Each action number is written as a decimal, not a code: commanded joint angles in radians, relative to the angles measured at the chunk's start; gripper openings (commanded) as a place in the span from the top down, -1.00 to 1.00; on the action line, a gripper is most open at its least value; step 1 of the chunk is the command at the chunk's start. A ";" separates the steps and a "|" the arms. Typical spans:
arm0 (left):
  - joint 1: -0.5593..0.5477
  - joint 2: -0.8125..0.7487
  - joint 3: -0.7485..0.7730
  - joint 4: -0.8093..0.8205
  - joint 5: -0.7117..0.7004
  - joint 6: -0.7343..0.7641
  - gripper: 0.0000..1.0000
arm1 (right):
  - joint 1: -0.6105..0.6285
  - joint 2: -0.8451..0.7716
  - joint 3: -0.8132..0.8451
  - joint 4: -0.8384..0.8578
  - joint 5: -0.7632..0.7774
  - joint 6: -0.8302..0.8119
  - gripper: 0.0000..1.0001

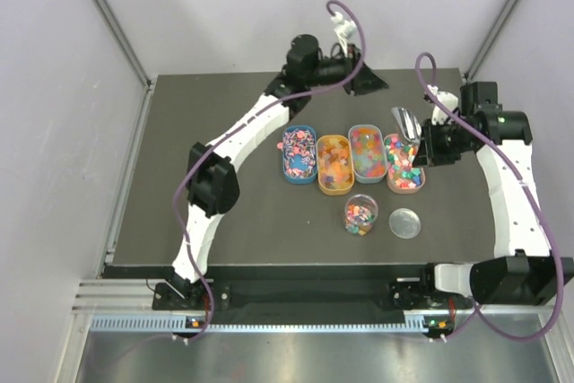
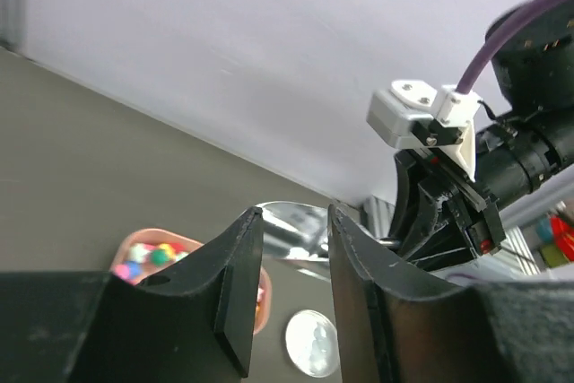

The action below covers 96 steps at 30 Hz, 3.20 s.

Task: Pack the candies
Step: Adjust the spatula, then scoop the fake candies from the storage box.

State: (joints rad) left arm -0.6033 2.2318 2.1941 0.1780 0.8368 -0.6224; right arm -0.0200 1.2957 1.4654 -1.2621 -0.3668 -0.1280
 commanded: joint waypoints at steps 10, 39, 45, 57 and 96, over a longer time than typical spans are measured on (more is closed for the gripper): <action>-0.144 0.051 -0.049 -0.261 -0.024 0.197 0.27 | 0.092 -0.101 0.076 0.001 -0.006 -0.041 1.00; -0.158 0.019 -0.146 -0.405 -0.225 0.424 0.28 | -0.006 -0.176 0.113 -0.023 0.175 -0.076 1.00; -0.027 -0.041 -0.243 -0.347 -0.231 0.405 0.27 | 0.012 -0.131 -0.051 0.001 0.278 -0.116 1.00; 0.063 -0.155 -0.485 -0.133 -0.174 0.273 0.27 | 0.170 0.115 0.029 -0.023 0.437 -0.191 1.00; 0.211 -0.121 -0.498 -0.078 -0.114 0.201 0.27 | 0.170 0.314 -0.099 0.041 0.332 -0.125 1.00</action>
State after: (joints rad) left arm -0.3977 2.1052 1.6402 0.0528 0.6998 -0.4213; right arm 0.1417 1.6104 1.4067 -1.2274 0.0944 -0.2928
